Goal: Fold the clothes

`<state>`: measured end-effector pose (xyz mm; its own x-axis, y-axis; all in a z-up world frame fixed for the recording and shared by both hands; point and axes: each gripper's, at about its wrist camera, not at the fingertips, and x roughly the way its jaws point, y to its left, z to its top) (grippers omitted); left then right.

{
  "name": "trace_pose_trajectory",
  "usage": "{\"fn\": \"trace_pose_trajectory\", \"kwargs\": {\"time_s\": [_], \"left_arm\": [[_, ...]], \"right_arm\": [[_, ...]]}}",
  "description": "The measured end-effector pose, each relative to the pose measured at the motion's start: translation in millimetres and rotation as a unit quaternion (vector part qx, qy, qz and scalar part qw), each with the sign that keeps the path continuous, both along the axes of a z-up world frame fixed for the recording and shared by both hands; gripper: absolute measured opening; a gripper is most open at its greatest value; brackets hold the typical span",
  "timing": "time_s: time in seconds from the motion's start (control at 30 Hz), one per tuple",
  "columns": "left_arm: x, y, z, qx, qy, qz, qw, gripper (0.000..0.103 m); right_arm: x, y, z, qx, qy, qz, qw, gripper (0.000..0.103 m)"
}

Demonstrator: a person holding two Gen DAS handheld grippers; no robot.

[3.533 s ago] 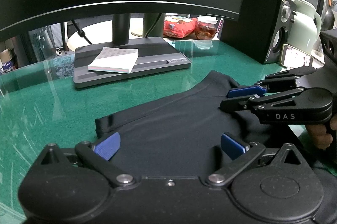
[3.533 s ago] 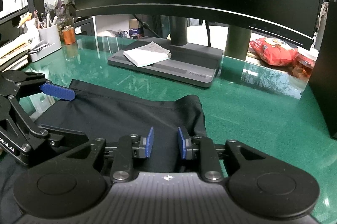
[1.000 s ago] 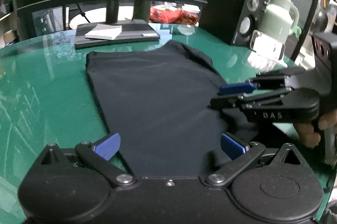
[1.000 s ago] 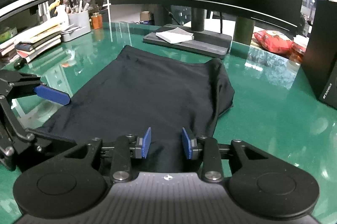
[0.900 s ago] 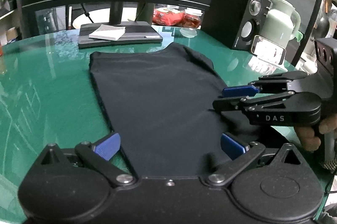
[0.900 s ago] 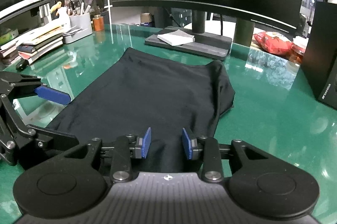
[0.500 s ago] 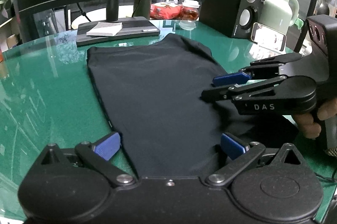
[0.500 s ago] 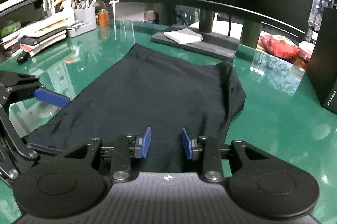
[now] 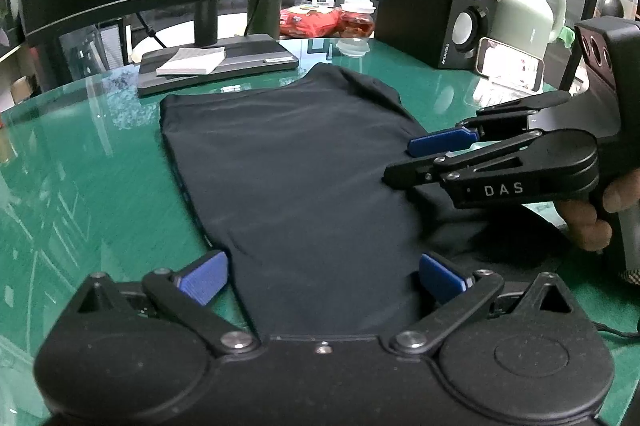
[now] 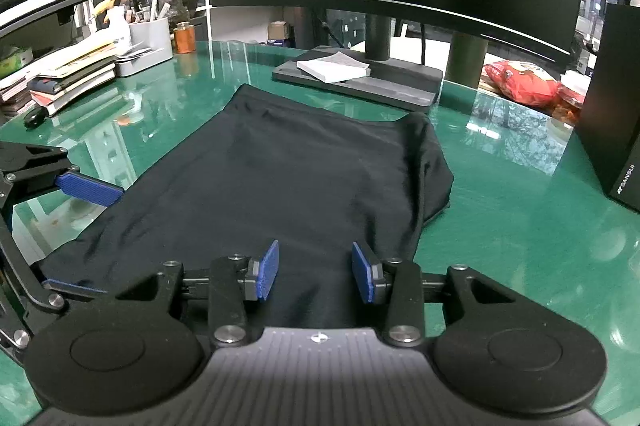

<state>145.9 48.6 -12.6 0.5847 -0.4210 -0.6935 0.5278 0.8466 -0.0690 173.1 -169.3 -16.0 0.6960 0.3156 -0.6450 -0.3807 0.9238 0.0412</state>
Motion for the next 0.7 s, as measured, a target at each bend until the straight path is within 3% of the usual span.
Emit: {"fn": "trace_pose_trajectory", "kwargs": {"time_s": [0.7], "left_arm": [[33,-30,-2,0.015,0.002,-0.008,0.9999,0.102]], "right_arm": [[22,-28,-3,-0.007,-0.003,-0.034,0.999,0.039]]}}
